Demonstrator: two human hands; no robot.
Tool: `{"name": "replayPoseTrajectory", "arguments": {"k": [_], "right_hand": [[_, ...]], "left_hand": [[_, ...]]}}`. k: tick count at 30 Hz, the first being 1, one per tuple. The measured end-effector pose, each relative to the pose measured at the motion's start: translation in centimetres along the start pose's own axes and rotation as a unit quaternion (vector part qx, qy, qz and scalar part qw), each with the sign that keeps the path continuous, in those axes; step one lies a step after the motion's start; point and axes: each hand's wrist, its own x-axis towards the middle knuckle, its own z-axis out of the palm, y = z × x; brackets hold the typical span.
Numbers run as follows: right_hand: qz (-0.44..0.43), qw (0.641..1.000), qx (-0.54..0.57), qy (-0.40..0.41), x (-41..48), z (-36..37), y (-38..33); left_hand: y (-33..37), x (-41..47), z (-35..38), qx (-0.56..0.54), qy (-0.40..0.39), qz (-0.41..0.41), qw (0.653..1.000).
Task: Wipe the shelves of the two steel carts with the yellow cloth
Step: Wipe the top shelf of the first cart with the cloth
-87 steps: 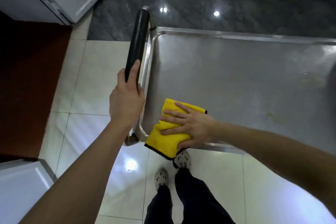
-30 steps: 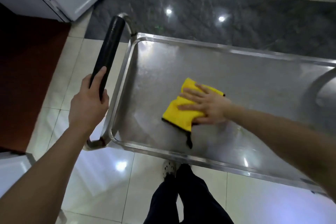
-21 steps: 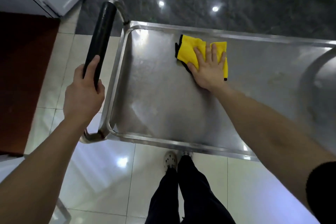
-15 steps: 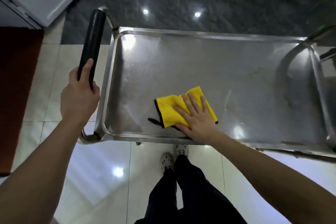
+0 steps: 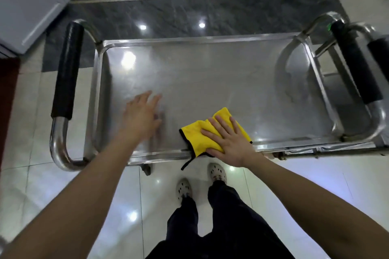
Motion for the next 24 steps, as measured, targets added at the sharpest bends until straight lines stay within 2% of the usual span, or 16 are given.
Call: {"name": "replayPoseTrajectory", "arguments": {"k": [2,5,9,13,16,18,21,22,24], "right_hand": [[-0.004,1.000,0.005,0.009,-0.1,0.3,0.1],[-0.042,0.999,0.009,0.019,-0.1,0.9,0.6],[-0.207,0.978,0.017,0.012,0.8,0.9,5.8],[-0.374,0.927,0.017,0.004,4.4,0.0,12.8],[-0.444,0.896,-0.015,-0.015,10.2,-1.2,18.4],[-0.393,0.919,-0.029,-0.010,15.3,-2.4,21.9],[-0.150,0.989,0.007,-0.005,22.6,-4.7,24.9],[-0.069,0.997,0.028,-0.001,24.2,-5.1,24.6],[0.038,0.997,0.056,0.027,25.5,-4.8,21.8]], "left_hand": [[4.9,2.0,0.9,0.002,-0.068,0.006,0.998],[9.3,5.1,1.3,0.038,-0.117,-0.022,0.992],[12.0,7.3,1.1,0.061,-0.191,-0.087,0.976],[12.8,7.3,1.3,0.057,-0.188,-0.110,0.974],[12.7,7.6,1.7,0.050,-0.184,-0.121,0.974],[12.5,7.9,2.2,0.050,-0.185,-0.123,0.974],[12.3,8.3,2.8,0.046,-0.182,-0.126,0.974],[12.3,8.3,2.9,0.046,-0.180,-0.130,0.974],[12.4,8.3,2.7,0.049,-0.185,-0.135,0.972]]}}
